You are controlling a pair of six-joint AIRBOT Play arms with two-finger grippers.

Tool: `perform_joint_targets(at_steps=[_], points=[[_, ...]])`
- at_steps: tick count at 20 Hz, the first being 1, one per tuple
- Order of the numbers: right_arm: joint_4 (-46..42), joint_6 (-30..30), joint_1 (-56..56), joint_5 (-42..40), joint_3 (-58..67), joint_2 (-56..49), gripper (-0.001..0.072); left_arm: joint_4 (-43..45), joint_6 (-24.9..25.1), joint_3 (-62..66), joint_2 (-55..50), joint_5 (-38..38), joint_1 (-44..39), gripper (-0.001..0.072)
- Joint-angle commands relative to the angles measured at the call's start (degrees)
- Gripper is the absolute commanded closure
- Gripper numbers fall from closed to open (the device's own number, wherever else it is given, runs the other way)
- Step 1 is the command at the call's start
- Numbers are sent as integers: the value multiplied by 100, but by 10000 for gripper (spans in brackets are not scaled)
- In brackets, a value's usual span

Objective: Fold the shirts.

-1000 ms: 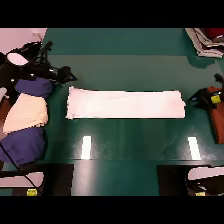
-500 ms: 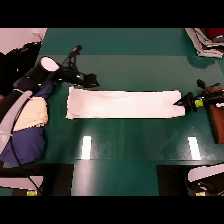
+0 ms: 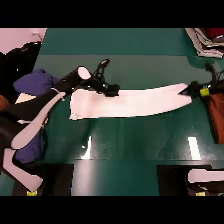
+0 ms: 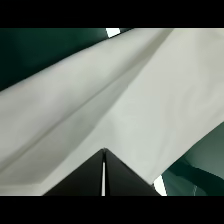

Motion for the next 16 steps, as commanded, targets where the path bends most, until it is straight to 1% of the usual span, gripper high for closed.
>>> perform_joint_targets(at_steps=[1, 4, 7, 12, 16], points=[[39, 481, 503, 387, 916, 367, 698, 0, -208, 695, -643, -114, -352, 679], [37, 800, 1200, 494, 1709, 365, 698, 11, -208, 879, -896, -199, -566, 679], [35, 938, 1853, 514, 2334, 291, 697, 61, -208, 876, -979, -258, -660, 679], [28, 1010, 2728, 496, 3268, 11, 698, 212, -208, 879, -977, -308, -660, 679], [31, 1019, 3077, 492, 3674, -186, 698, 348, -208, 975, -824, -658, -444, 679]])
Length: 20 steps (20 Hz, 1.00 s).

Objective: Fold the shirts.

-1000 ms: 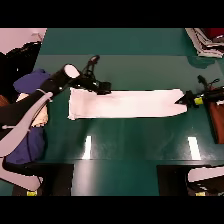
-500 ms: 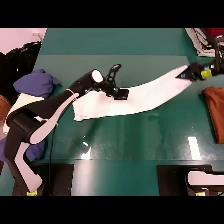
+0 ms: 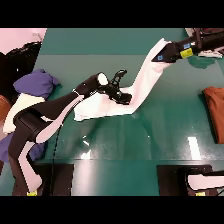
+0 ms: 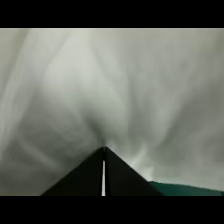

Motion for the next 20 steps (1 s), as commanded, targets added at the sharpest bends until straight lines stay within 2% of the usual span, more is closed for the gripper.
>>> perform_joint_targets(at_steps=[1, 3, 7, 10, 12, 13, 14, 15, 16, 18, 20], points=[[4, 37, 382, -22, 422, -188, 698, 177, -2, 85, 190, -243, 225, 679], [7, 37, 597, -61, 588, -299, 697, 481, 0, 96, 555, -415, 509, 680], [173, -24, 1364, -433, 702, -592, 696, 1700, 0, 96, 1646, -1185, 1591, 679], [1049, -588, 2212, -1038, 601, -984, 697, 2509, 0, 96, 2527, -1508, 2592, 678], [1187, -979, 2879, -1606, 796, -1425, 693, 2647, 0, 96, 3042, -1512, 3215, 678], [1202, -1237, 3178, -1878, 933, -1668, 619, 2647, -2, 96, 3259, -1504, 3491, 679], [1204, -1375, 3451, -2140, 1019, -1880, 364, 2647, -4, 96, 3425, -1510, 3707, 678], [1204, -1405, 3626, -2291, 1043, -2013, 179, 2647, -4, 94, 3558, -1521, 3880, 678], [1172, -1405, 3707, -2321, 1036, -2076, 134, 2645, -4, 96, 3657, -1534, 4017, 678], [887, -1342, 3591, -2155, 1005, -2026, 146, 2643, -2, 94, 3746, -1613, 4133, 678], [389, -1056, 3215, -2009, 492, -1644, 209, 2590, -2, 94, 3746, -1790, 4133, 678]])
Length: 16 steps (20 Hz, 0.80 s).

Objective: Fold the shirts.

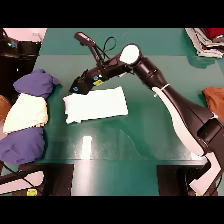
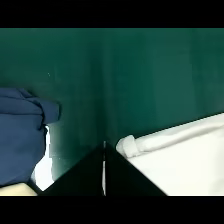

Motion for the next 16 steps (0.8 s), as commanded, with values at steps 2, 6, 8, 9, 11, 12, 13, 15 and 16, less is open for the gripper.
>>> perform_joint_targets(at_steps=[2, 6, 8, 9, 11, 12, 13, 15, 16], points=[[-1108, 352, -719, 223, -1012, 636, 210, -160, 0, -17, 157, -208, 186, 678], [-1508, 789, -2138, 328, -2747, 1427, 208, -487, 2, -31, 157, -208, 186, 678], [-1460, 942, -2767, 378, -3521, 1532, 153, -575, 2, -31, 157, -201, 186, 678], [-1357, 1054, -3025, 417, -3832, 1486, 30, -632, 4, -31, 157, -201, 186, 678], [-850, 1078, -3342, 442, -4245, 1255, 10, -662, 7, -31, 157, -201, 186, 678], [-522, 1073, -3412, 433, -4374, 1086, 19, -671, 4, -31, 157, -197, 186, 678], [-232, 1056, -3418, 439, -4424, 894, 19, -671, 7, -31, 157, -188, 186, 678], [131, 1003, -3228, 446, -4315, 511, 21, -671, 7, -31, 157, -179, 186, 678], [199, 997, -3062, 450, -4162, 334, 21, -673, 7, -31, 157, -179, 186, 678]])
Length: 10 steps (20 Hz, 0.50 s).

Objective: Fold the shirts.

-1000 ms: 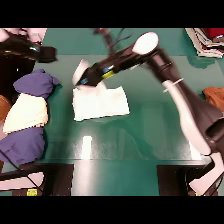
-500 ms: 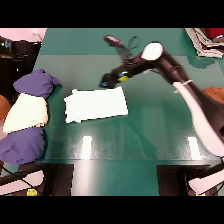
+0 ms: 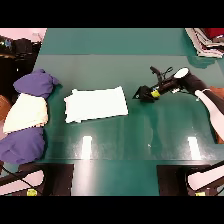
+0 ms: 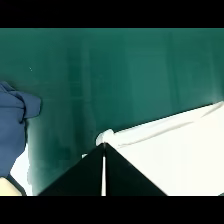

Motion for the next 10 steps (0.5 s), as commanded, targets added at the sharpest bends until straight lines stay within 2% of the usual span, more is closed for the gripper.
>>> perform_joint_targets(at_steps=[1, 4, 6, 7, 8, 10], points=[[577, -9, 295, 61, 203, -590, 24, -42, 4, -2, 4, 11, 2, 678], [837, -7, 896, 48, 914, -1069, 47, -42, 7, -2, 4, 11, 2, 678], [833, -2, 1228, 94, 1375, -1357, 168, -44, 7, -2, 4, 7, 2, 678], [833, -2, 1357, 129, 1604, -1499, 173, -52, 7, -2, 4, -15, 2, 678], [831, -4, 1449, 146, 1794, -1600, 274, -63, 7, -2, 4, -46, 2, 678], [767, -39, 1521, 92, 2081, -1661, 554, -92, 4, -2, 4, -138, 2, 678]])
